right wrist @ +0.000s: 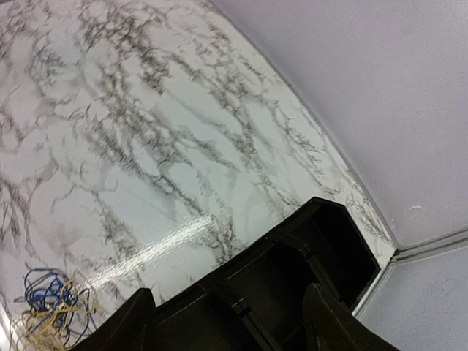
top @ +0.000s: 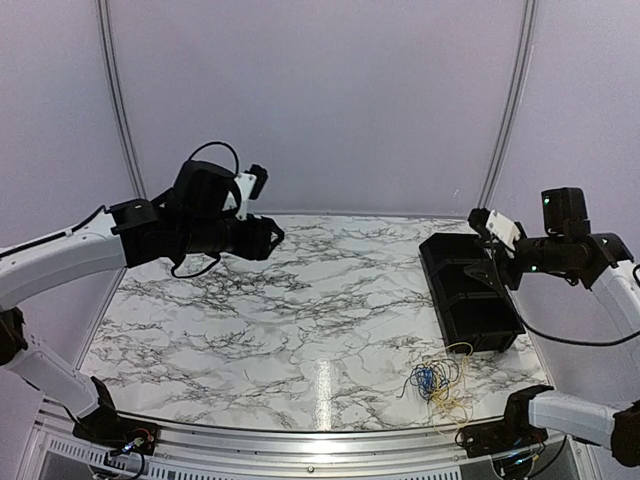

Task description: Untangle the cables

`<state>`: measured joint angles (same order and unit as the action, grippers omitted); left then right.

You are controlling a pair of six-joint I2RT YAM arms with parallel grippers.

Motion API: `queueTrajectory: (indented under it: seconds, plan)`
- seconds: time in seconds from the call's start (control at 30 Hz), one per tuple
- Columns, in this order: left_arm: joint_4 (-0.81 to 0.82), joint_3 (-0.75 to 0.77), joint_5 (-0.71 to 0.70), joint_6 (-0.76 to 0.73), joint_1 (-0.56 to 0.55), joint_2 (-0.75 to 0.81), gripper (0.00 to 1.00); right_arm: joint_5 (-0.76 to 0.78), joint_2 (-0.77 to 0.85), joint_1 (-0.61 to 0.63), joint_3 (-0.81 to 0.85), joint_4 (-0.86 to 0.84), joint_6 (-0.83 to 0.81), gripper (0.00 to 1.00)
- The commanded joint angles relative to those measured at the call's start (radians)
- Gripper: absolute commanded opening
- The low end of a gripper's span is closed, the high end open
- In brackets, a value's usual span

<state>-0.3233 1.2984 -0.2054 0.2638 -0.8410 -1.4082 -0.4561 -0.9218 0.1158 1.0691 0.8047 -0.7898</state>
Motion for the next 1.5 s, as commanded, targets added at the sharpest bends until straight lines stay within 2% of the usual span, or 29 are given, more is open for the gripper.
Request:
queueTrajectory:
  seconds: [0.0,0.13,0.23,0.37,0.43,0.6,0.83,1.07,1.27,1.47]
  plan:
    - [-0.027,0.057,0.075,-0.019,-0.146,-0.097,0.61,-0.045,0.057,0.038,-0.054,0.267,-0.237,0.63]
    - [-0.03,0.099,0.129,0.0,-0.247,-0.206,0.61,-0.033,0.072,0.051,-0.101,0.403,-0.355,0.49]
    - [-0.03,0.125,0.156,0.019,-0.294,-0.272,0.62,-0.01,0.04,0.057,-0.113,0.491,-0.406,0.44]
    - [-0.003,0.127,0.209,0.049,-0.317,-0.315,0.64,0.06,-0.021,0.075,-0.121,0.536,-0.436,0.47]
    - [0.015,0.123,0.243,0.058,-0.32,-0.323,0.69,0.092,-0.054,0.081,-0.126,0.546,-0.46,0.51]
    - [0.019,0.126,0.262,0.102,-0.321,-0.335,0.75,0.163,-0.154,0.11,-0.126,0.504,-0.461,0.52]
    - [0.029,0.116,0.252,0.148,-0.32,-0.337,0.76,0.248,-0.251,0.24,-0.17,0.376,-0.378,0.38]
    - [0.044,0.11,0.22,0.149,-0.32,-0.328,0.76,0.34,-0.319,0.294,-0.203,0.261,-0.337,0.36]
    - [0.064,0.101,0.215,0.159,-0.319,-0.333,0.76,0.326,-0.35,0.297,-0.152,0.286,-0.337,0.34]
    - [0.075,0.084,0.212,0.156,-0.319,-0.321,0.76,0.295,-0.356,0.296,0.014,0.418,-0.385,0.32]
